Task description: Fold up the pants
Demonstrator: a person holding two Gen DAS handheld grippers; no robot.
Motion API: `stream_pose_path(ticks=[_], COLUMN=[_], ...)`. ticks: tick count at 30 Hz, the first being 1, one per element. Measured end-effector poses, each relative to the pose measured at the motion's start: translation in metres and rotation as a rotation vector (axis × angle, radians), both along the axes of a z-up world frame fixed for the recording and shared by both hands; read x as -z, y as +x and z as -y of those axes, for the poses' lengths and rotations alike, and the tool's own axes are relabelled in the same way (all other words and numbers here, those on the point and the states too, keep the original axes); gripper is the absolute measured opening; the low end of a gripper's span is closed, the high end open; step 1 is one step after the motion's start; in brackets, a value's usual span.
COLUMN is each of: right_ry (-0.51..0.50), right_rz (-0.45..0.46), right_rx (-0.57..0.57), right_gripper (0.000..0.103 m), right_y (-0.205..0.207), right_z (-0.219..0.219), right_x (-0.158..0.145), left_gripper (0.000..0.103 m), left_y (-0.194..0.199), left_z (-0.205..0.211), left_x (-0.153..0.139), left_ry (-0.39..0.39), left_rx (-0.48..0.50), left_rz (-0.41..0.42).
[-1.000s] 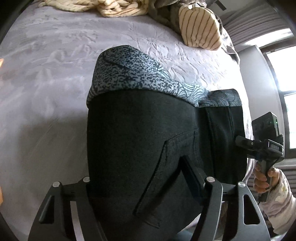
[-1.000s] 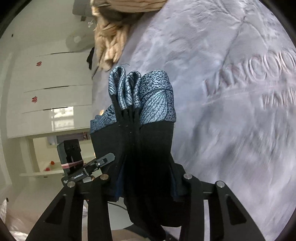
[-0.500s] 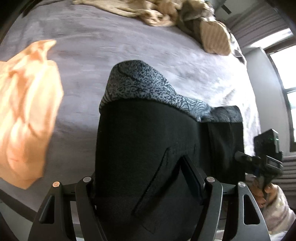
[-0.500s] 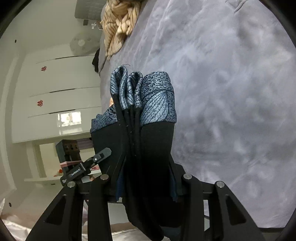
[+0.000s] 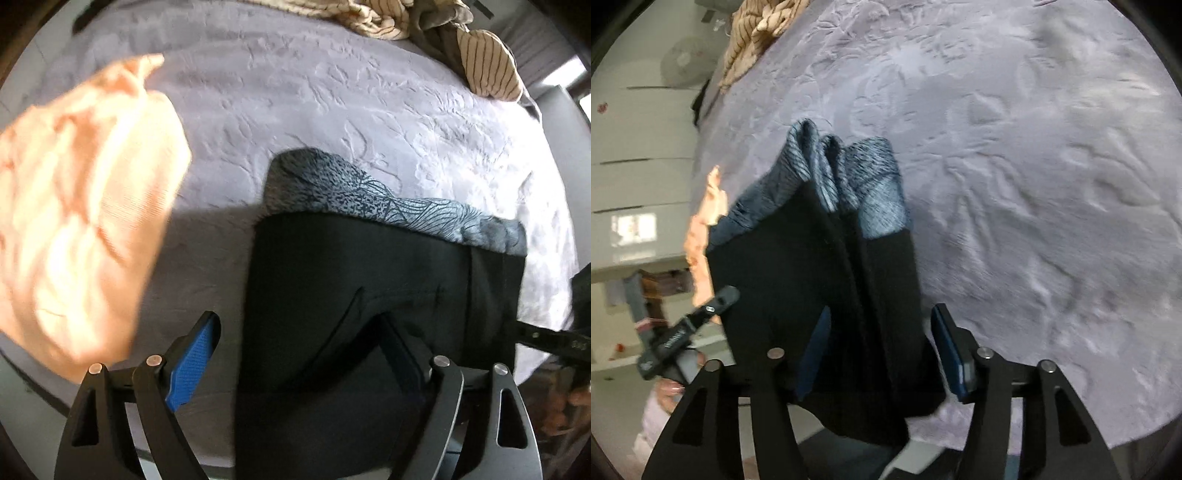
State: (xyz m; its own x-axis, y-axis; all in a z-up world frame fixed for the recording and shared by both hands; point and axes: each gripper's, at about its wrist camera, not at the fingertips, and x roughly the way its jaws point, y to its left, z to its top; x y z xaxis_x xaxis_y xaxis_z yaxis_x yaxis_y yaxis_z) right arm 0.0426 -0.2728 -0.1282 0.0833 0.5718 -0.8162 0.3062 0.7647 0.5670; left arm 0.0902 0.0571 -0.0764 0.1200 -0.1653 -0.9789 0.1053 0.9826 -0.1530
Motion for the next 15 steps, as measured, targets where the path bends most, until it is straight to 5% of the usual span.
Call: stream_pose_path(ticks=[6, 15], right_ry=[-0.116, -0.227], right_rz=[-0.004, 0.079], right_rx=[-0.033, -0.083], right_gripper=[0.062, 0.072], right_y=[-0.007, -0.016], right_z=[-0.006, -0.028], right_x=[-0.017, -0.059], left_gripper=[0.087, 0.087], left_y=[-0.015, -0.032], left_z=[0.007, 0.026], left_x=[-0.024, -0.04], left_ry=[0.161, 0.195], left_rx=[0.005, 0.064], left_rz=[0.088, 0.125])
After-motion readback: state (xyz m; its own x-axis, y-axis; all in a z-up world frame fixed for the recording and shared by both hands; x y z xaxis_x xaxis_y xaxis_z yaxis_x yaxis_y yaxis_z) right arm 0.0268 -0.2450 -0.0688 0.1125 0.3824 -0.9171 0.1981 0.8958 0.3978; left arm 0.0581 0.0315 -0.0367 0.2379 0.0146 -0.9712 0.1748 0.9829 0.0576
